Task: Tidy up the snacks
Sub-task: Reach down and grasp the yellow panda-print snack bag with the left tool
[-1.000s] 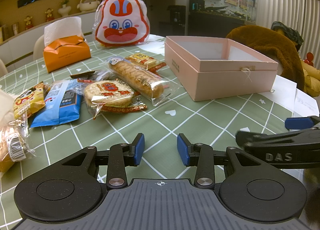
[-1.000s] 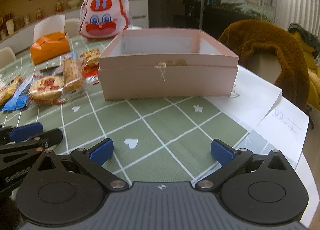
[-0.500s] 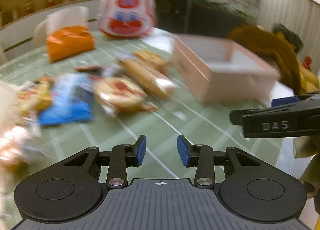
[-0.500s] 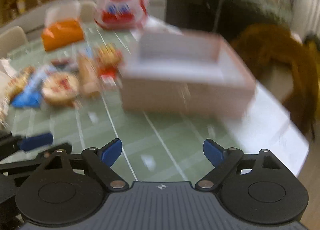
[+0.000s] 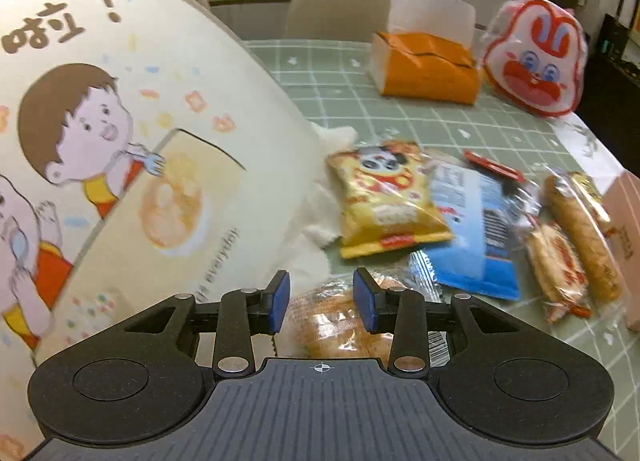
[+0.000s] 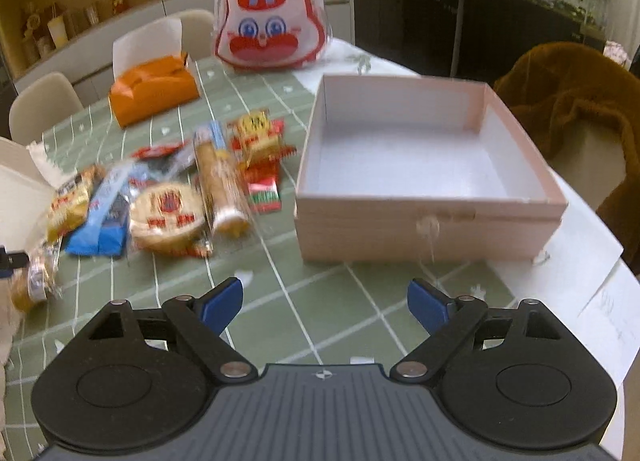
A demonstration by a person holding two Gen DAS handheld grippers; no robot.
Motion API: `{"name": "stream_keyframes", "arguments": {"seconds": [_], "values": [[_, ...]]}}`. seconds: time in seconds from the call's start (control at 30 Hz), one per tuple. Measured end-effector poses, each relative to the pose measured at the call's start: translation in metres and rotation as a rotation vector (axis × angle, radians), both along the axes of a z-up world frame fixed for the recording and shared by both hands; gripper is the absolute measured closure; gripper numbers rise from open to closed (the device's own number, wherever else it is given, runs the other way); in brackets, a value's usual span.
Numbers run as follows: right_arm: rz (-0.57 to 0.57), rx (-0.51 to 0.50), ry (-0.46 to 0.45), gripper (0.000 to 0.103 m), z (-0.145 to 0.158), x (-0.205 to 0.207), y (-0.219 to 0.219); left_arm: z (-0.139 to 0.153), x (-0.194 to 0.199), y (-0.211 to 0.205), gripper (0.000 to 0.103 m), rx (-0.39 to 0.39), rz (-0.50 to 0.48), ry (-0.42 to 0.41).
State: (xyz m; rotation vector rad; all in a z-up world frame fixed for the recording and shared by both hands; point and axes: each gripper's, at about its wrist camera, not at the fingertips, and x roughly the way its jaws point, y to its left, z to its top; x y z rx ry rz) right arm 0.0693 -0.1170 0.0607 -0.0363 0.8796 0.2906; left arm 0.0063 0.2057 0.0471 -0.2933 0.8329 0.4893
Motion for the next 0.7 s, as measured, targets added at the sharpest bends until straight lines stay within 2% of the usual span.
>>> {"name": "stream_keyframes", "arguments": {"seconds": [0.23, 0.43, 0.53, 0.7], "values": [[0.022, -0.018, 0.034, 0.013, -0.010, -0.005, 0.006, -0.005, 0.016, -0.041, 0.062, -0.204, -0.156, -0.011], [0.075, -0.007, 0.075, 0.013, -0.013, -0.014, 0.019, -0.007, 0.020, -0.047, 0.063, -0.358, -0.248, 0.009], [0.113, 0.052, 0.106, 0.013, -0.007, -0.019, 0.030, 0.004, 0.020, -0.038, 0.063, -0.344, -0.247, -0.029], [0.157, 0.209, 0.244, 0.013, -0.003, -0.011, 0.071, 0.032, 0.032, -0.004, 0.063, -0.214, -0.128, -0.106]]}}
